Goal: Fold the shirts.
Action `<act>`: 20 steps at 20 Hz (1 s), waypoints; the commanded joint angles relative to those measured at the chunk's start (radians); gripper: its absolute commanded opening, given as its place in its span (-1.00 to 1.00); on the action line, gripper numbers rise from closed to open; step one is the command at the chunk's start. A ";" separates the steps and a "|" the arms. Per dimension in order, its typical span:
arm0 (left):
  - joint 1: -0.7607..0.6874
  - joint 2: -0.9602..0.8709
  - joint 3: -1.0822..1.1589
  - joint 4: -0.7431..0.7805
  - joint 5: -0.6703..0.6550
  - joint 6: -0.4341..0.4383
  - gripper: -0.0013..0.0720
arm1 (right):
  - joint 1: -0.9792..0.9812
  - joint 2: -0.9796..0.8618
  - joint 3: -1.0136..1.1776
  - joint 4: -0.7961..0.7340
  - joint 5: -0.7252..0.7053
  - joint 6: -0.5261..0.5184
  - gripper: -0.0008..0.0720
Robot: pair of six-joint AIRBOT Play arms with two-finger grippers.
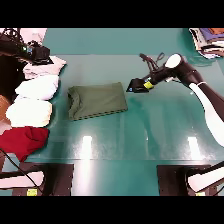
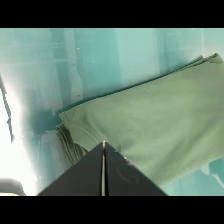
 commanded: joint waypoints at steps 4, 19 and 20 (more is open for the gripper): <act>-0.031 -0.003 0.000 -0.039 0.051 0.001 -0.90 | -0.026 -0.169 -0.012 0.260 -0.012 -0.040 0.76; -0.121 -0.003 0.000 -0.110 0.068 0.001 -0.90 | 0.085 -0.241 0.278 0.184 -0.047 -0.055 -0.93; -0.136 -0.003 0.000 -0.109 0.068 0.001 -0.90 | 0.053 -0.198 0.264 0.146 -0.047 -0.047 -0.93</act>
